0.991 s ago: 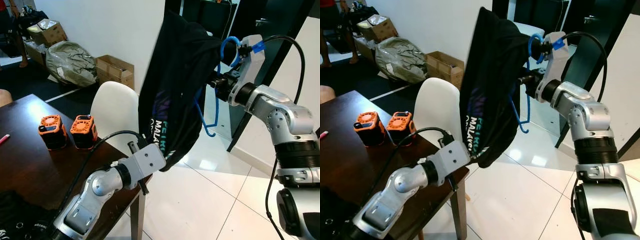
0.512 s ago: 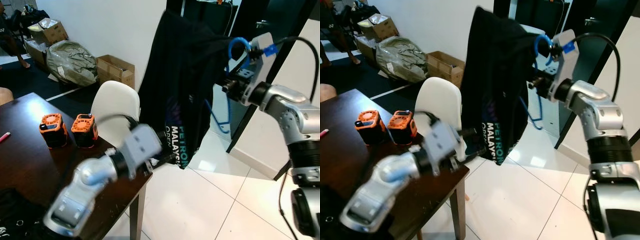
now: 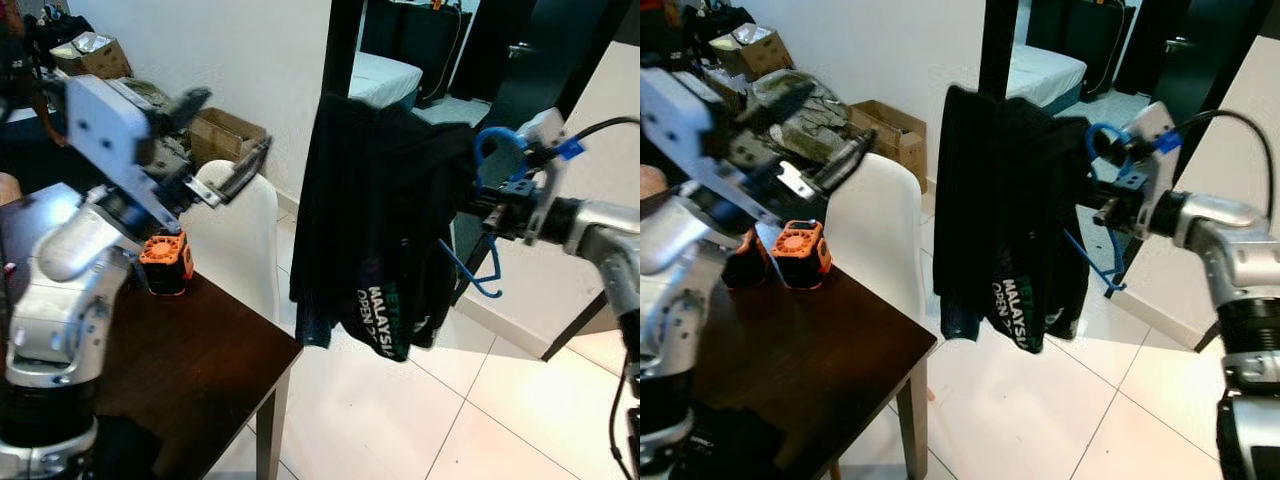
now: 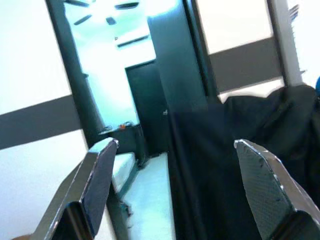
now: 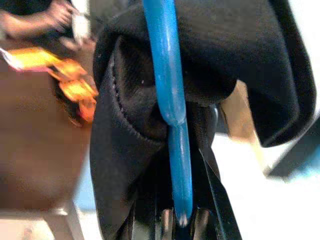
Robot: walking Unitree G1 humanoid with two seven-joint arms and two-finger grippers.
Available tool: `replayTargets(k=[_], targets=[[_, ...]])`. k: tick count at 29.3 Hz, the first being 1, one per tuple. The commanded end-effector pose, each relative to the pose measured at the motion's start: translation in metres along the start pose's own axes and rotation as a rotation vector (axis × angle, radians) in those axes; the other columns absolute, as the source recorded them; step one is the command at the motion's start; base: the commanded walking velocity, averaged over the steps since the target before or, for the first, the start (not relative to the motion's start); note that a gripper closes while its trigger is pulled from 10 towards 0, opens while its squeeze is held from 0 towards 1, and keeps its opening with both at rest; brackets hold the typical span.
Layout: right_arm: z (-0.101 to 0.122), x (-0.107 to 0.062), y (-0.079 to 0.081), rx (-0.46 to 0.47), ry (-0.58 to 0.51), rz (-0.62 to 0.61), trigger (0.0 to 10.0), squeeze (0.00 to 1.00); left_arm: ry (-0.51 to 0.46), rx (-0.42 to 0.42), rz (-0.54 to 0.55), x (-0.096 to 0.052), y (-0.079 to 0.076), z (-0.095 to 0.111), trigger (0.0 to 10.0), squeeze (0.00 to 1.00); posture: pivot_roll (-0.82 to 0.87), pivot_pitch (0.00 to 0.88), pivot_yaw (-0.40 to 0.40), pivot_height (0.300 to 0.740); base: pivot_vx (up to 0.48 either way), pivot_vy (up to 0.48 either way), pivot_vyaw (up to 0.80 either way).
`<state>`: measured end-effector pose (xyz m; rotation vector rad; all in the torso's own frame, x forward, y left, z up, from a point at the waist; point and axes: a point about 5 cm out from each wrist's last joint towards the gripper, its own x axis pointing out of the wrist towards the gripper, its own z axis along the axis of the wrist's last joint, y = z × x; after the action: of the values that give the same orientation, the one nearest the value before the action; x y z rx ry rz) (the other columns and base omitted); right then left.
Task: Hang hanger
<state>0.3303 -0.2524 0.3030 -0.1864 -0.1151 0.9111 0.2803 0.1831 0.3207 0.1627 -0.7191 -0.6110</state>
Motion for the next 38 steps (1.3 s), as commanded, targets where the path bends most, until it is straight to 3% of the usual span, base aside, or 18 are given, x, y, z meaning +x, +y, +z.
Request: replayTargets(k=[1,2,4,6,9,15,25,26,29,30,38], targets=[[0.023,-0.008,0.002,-0.021,-0.098,0.059,10.0,0.00,-0.009,-0.044,-0.075,-0.004,-0.001,-0.001,10.0,0.00,-0.01,0.000,-0.101,0.740,0.000,0.000,0.00],[0.030,-0.012,0.003,-0.021,-0.130,0.092,10.0,0.00,-0.010,-0.079,-0.123,-0.007,-0.003,-0.003,10.0,0.00,-0.01,0.000,-0.101,0.740,0.000,0.000,0.00],[0.030,-0.012,0.003,-0.021,-0.130,0.092,10.0,0.00,-0.010,-0.079,-0.123,-0.007,-0.003,-0.003,10.0,0.00,-0.01,0.000,-0.101,0.740,0.000,0.000,0.00],[0.046,-0.021,0.009,-0.016,-0.194,0.183,10.0,0.00,0.013,-0.100,-0.201,-0.010,-0.008,-0.009,10.0,0.00,-0.02,0.000,-0.097,0.740,0.000,0.000,0.00],[0.050,-0.024,0.014,-0.019,-0.204,0.232,10.0,0.00,0.014,-0.105,-0.226,-0.010,-0.009,-0.010,10.0,0.00,-0.03,0.000,-0.091,0.740,0.000,0.000,0.00],[0.049,-0.020,0.030,-0.030,-0.166,0.341,10.0,0.00,-0.008,-0.104,-0.299,-0.001,-0.010,-0.003,10.0,0.00,-0.03,0.000,-0.085,0.740,0.000,0.000,0.00],[0.050,-0.017,0.040,-0.017,-0.183,0.388,10.0,0.00,0.016,-0.060,-0.319,0.007,-0.010,-0.006,10.0,0.00,-0.03,0.000,-0.081,0.740,0.000,0.000,0.00],[0.049,-0.015,0.041,-0.011,-0.185,0.396,10.0,0.00,0.021,-0.061,-0.330,0.009,-0.011,-0.008,1.9,0.00,-0.03,0.000,-0.077,0.740,0.000,0.000,0.00],[0.049,-0.015,0.041,-0.011,-0.185,0.396,10.0,0.00,0.021,-0.061,-0.330,0.009,-0.011,-0.008,1.9,0.00,-0.03,0.000,-0.077,0.740,0.000,0.000,0.00],[0.047,-0.013,0.043,-0.001,-0.184,0.403,10.0,0.00,0.022,-0.069,-0.344,0.010,-0.013,-0.009,0.0,0.00,-0.03,0.000,-0.076,0.740,0.000,0.000,0.00],[0.046,-0.011,0.048,0.012,-0.184,0.422,10.0,0.00,0.041,-0.079,-0.351,0.011,-0.016,-0.015,0.0,0.00,-0.02,0.000,-0.075,0.740,0.000,0.000,0.00]])
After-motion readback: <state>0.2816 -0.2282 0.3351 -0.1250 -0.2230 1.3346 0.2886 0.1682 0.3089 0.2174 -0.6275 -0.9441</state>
